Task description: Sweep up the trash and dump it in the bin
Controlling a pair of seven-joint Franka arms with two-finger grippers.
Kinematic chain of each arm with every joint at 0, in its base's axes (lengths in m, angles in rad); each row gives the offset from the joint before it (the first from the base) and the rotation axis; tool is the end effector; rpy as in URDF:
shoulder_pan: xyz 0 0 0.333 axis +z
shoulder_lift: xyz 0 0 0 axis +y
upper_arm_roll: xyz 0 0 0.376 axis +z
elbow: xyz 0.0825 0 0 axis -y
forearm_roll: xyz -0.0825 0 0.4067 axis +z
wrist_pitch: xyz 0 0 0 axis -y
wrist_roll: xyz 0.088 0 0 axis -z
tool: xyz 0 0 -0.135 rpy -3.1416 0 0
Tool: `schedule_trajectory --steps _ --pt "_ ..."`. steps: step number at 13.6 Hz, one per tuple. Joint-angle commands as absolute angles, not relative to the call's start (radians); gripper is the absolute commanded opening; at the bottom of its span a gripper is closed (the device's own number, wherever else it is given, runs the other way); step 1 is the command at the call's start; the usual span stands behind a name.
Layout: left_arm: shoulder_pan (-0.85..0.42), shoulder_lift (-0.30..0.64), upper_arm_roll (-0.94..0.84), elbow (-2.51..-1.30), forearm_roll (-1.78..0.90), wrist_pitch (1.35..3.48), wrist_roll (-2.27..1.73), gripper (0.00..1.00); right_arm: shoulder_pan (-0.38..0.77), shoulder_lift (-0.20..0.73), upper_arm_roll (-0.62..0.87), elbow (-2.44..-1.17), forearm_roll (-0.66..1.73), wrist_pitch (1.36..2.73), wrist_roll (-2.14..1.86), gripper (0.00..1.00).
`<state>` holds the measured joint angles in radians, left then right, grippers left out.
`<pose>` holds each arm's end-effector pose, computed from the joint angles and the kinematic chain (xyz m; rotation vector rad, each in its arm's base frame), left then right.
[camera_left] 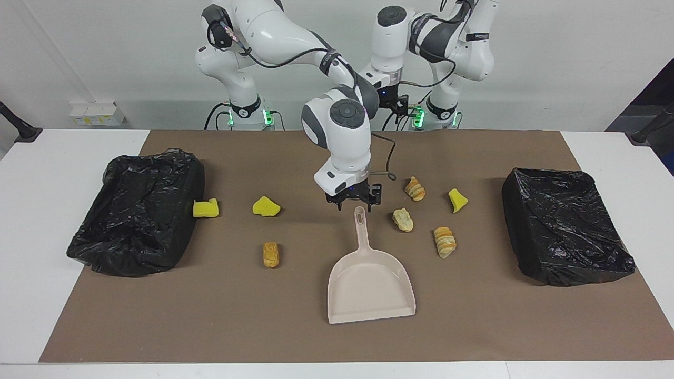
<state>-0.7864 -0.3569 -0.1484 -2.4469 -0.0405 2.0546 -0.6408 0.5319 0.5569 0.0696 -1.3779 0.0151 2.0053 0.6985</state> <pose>0.2476 -0.3438 0.4441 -3.0758 0.4088 0.0246 0.6448 0.4307 0.4133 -3.0529 0.1752 -0.0408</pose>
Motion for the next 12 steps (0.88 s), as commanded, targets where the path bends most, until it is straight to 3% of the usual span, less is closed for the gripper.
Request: schedule_trajectory --steps 1,5,7,8,9,10,11,12 --pt "-0.886 -0.209 -0.129 -2.445 -0.052 2.207 -0.753 1.00 0.532 0.621 0.072 -1.333 -0.012 2.061 0.704 0.83" --pt "-0.882 -0.108 -0.127 -2.441 -0.052 2.336 -0.773 1.00 0.540 0.649 0.074 -1.335 -0.054 2.083 0.698 0.80" --pt "-0.884 -0.101 -0.129 -2.438 -0.052 2.338 -0.775 0.95 0.540 0.650 0.074 -1.333 -0.055 2.086 0.687 0.59" --pt "-0.885 -0.101 -0.129 -2.437 -0.052 2.335 -0.773 0.81 0.540 0.650 0.074 -1.336 -0.054 2.091 0.686 0.57" --pt "-0.888 -0.104 -0.127 -2.436 -0.052 2.321 -0.773 0.59 0.540 0.650 0.074 -1.338 -0.055 2.089 0.669 0.50" --pt "-0.888 -0.100 -0.126 -2.427 -0.052 2.319 -0.772 0.34 0.540 0.649 0.074 -1.339 -0.054 2.091 0.645 0.35" --pt "-0.882 -0.089 -0.124 -2.407 -0.052 2.318 -0.772 0.23 0.540 0.649 0.074 -1.341 -0.054 2.091 0.632 0.22" --pt "-0.881 -0.080 -0.123 -2.396 -0.048 2.313 -0.773 0.21 0.540 0.647 0.074 -1.341 -0.054 2.091 0.627 0.03"
